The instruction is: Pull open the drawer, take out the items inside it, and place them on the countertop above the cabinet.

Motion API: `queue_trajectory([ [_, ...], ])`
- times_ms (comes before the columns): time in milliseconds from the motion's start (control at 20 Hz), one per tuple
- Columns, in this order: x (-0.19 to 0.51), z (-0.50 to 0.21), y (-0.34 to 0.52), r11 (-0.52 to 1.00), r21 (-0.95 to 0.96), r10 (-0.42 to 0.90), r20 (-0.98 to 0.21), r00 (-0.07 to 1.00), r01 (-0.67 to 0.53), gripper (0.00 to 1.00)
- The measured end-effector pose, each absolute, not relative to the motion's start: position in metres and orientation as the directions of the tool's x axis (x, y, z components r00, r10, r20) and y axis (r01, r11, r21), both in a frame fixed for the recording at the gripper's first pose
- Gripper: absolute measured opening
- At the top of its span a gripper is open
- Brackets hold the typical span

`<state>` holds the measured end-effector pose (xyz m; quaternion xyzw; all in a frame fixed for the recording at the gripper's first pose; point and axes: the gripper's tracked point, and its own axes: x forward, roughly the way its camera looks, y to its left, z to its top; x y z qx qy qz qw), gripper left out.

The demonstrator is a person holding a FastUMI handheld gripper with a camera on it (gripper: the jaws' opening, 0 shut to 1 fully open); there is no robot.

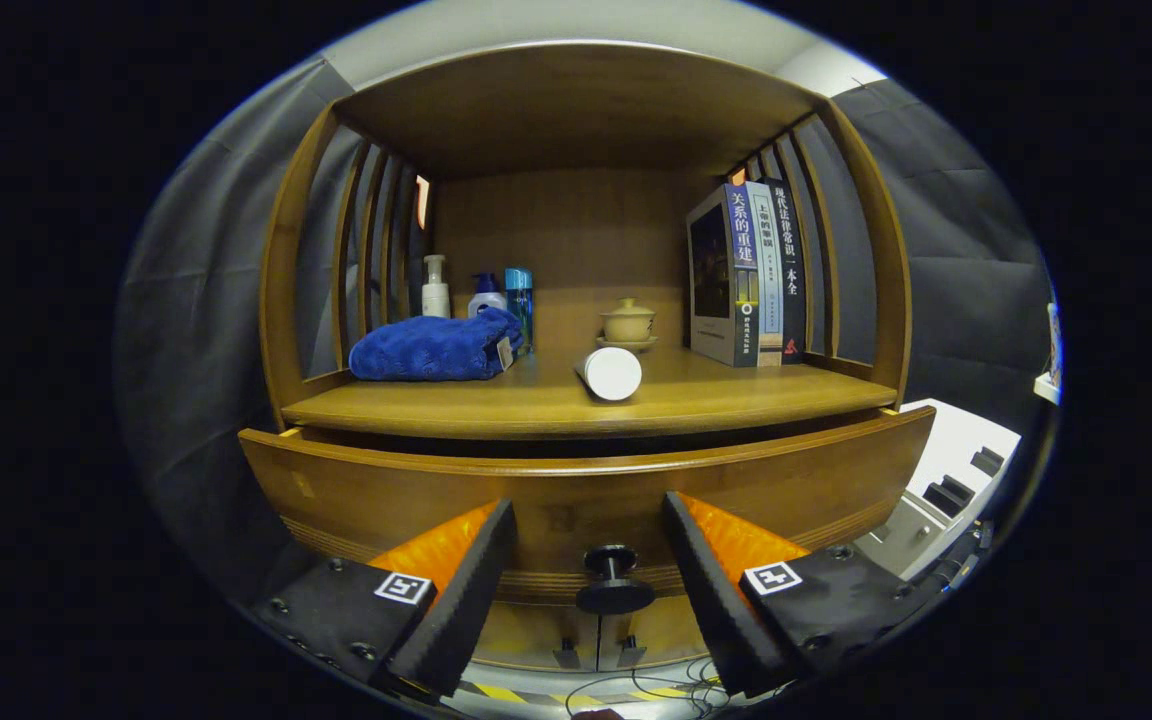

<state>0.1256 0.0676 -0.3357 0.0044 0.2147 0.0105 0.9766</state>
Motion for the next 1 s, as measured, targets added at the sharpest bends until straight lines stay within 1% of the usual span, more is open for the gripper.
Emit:
queue_trajectory([
  [300, 0.143, -0.347, 0.069, 1.0, -0.014, 0.014, -0.417, 0.909, -0.022, 0.98],
  [800, 0.149, -0.35, 0.07, 1.0, -0.015, 0.01, -0.413, 0.911, -0.018, 0.98],
  [950, 0.139, -0.361, 0.072, 1.0, -0.002, 0.017, -0.458, 0.889, -0.02, 0.98],
  [1000, 0.136, -0.36, 0.075, 1.0, 0.012, 0.028, -0.456, 0.89, -0.025, 0.98],
])
